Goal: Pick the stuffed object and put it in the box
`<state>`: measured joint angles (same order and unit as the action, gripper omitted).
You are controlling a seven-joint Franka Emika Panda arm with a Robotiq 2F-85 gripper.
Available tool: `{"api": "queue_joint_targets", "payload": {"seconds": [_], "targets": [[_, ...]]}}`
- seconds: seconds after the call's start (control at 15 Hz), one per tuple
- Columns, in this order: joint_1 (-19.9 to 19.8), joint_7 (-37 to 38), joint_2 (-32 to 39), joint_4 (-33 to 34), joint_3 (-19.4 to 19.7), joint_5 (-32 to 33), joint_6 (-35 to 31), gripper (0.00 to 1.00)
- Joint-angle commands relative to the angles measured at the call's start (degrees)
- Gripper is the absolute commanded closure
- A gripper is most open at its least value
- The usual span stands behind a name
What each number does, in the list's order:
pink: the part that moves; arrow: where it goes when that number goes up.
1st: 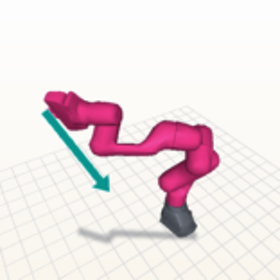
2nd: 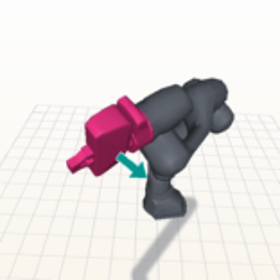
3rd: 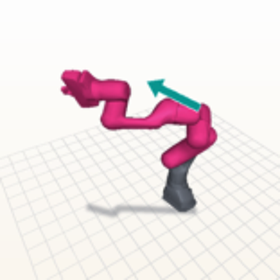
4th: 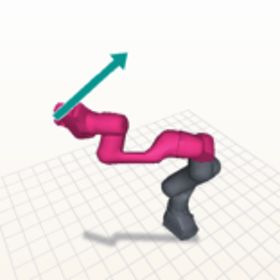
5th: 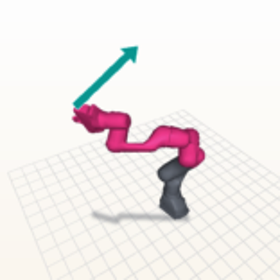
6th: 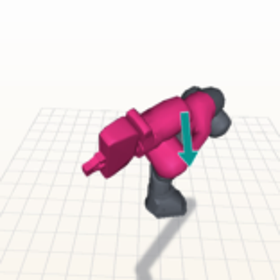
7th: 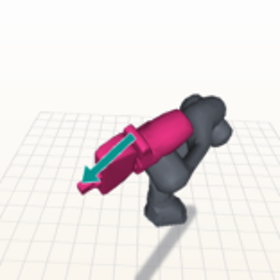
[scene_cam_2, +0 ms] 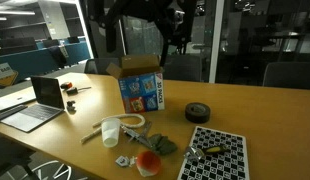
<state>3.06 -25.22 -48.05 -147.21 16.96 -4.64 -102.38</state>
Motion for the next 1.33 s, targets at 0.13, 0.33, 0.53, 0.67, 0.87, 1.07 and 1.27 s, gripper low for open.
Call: {"api": "queue_joint_targets", "payload": {"seconds": [0.13,0.33,0.53,0.67,0.87,1.07,1.27], "targets": [[-0.94,-0.57,0.09,0.68,-0.71,-0.6,0.07,0.0],[-0.95,-0.56,0.05,0.74,-0.71,-0.59,0.07,0.0],[-1.76,2.94,1.63,0.4,-2.84,-0.16,-0.17,0.0],[-2.71,9.65,4.11,0.49,-6.39,-0.46,-0.98,0.0],[-2.39,21.73,9.74,1.78,-12.92,-2.23,-3.14,0.0],[-2.07,34.81,16.26,3.06,-19.74,-4.41,-6.82,0.0],[-2.28,47.15,22.69,3.12,-25.22,-5.51,-11.88,0.0]]}}
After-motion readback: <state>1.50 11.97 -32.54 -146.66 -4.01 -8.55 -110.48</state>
